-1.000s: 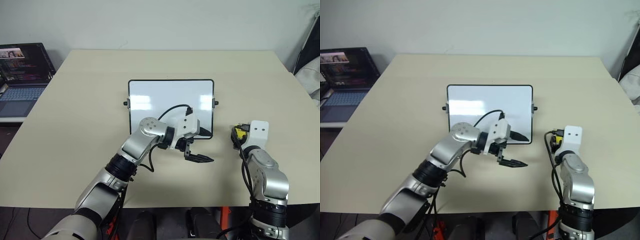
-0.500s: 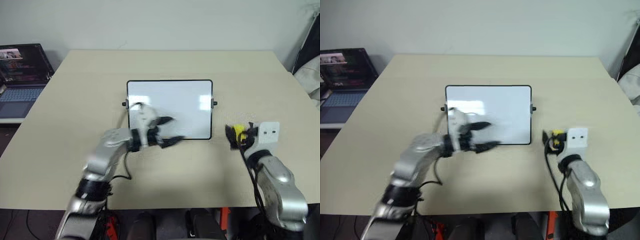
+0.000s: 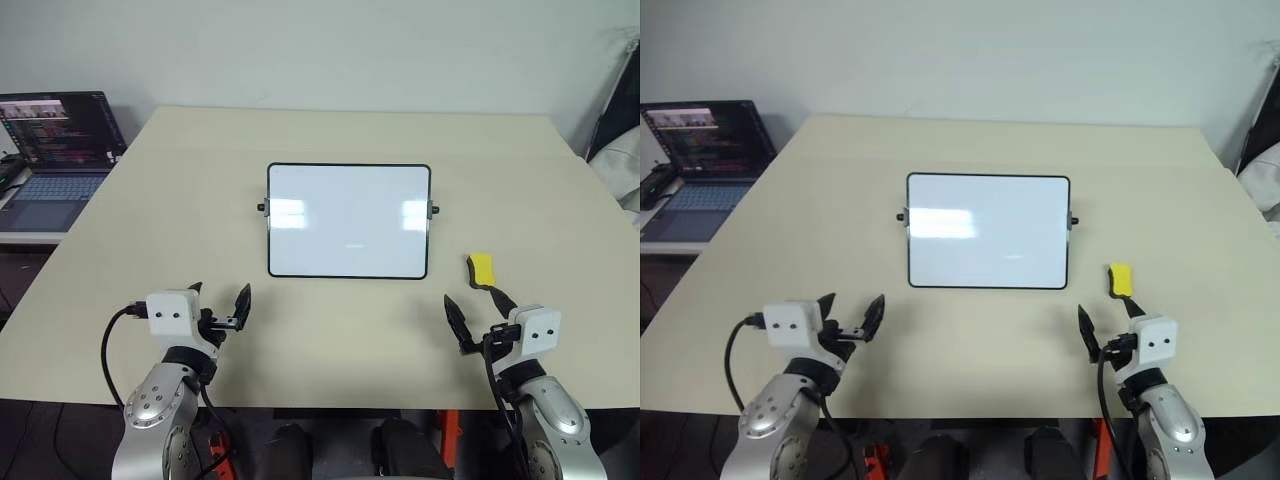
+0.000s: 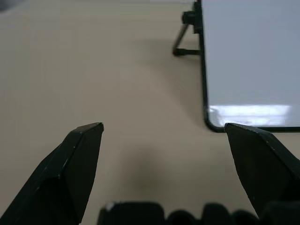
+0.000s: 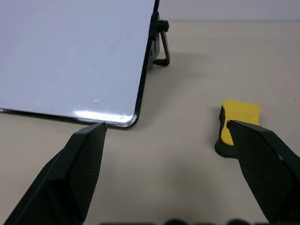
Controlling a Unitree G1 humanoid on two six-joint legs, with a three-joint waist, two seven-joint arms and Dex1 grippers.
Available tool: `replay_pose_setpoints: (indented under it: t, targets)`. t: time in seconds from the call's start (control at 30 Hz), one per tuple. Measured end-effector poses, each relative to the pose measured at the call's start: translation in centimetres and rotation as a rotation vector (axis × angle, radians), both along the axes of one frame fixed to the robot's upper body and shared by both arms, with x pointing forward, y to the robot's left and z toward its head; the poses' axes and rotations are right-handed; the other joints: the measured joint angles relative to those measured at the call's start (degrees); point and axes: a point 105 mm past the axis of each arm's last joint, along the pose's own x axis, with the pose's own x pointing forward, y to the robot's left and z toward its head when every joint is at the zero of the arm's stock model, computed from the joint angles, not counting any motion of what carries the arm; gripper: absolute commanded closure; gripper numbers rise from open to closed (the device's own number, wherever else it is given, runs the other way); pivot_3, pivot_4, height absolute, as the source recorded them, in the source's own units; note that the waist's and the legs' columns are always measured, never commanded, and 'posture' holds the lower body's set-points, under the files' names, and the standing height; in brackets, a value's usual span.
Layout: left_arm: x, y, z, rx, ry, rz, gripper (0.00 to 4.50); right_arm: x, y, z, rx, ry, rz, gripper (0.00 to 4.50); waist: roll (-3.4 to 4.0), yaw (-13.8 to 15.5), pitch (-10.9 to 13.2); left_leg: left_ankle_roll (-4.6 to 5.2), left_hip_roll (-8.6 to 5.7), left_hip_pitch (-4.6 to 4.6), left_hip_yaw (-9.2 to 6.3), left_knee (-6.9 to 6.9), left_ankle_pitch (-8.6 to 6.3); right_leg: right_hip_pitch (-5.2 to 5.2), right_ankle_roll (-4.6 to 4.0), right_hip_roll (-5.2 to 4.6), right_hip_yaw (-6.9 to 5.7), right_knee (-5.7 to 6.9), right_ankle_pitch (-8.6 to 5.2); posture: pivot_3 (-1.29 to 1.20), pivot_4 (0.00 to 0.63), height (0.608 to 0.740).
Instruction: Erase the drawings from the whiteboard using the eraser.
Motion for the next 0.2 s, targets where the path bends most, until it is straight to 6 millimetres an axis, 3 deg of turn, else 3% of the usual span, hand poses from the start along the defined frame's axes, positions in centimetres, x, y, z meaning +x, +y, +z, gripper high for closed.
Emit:
replay_pose_setpoints:
  t: [0.2]
  targets:
    - [0.2, -1.6, -0.7, 0.002, 0.009, -0.042, 0.0, -0.2, 0.0, 0.6, -0.007, 0.0, 0.035, 0.02, -0.05, -0.26, -0.03, -0.01, -0.02, -0.05, 0.05, -0.12, -0.01, -0.04, -0.07, 0.01, 0.04, -0.11, 0.02, 0.0, 0.15, 0.74]
